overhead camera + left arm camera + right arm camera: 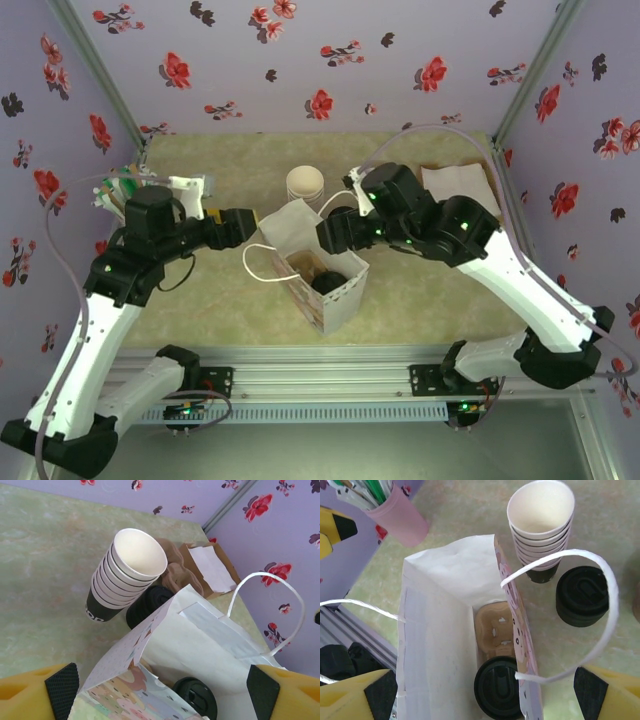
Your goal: Pack the takeout coffee
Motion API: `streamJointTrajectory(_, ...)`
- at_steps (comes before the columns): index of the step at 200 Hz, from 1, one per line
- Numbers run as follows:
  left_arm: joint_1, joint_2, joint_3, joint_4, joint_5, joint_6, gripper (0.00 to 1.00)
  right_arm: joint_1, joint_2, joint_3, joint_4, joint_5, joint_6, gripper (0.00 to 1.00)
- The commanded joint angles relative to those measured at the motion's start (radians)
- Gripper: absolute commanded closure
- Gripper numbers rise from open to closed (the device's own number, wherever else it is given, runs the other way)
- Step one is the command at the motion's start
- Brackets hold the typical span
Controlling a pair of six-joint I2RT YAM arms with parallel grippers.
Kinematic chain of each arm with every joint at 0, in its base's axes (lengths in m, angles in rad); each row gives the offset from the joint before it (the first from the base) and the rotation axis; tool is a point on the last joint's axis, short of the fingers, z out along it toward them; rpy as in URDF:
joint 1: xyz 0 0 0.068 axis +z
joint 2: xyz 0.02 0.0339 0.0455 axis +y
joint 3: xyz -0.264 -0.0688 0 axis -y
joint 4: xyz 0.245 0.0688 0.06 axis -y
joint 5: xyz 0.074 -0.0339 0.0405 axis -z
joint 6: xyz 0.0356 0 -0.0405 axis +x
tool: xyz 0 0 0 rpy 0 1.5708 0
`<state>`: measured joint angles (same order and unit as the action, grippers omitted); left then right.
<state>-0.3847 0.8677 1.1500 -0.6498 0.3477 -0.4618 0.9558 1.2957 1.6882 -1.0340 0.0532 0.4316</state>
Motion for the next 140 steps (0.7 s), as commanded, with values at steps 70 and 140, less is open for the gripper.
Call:
streamJointTrajectory(70, -0.004, -0.142, -0.04, -0.142, -0.093, -0.035, 0.19, 0.003, -0.249, -0.181, 0.027, 0.171, 0.088, 0.13)
streamJointTrajectory(140, -0.006, -0.2, -0.104, -0.211, -0.095, -0.077, 0.29, 0.004, -0.425, -0.35, -0.038, 0.273, 0.19, 0.19)
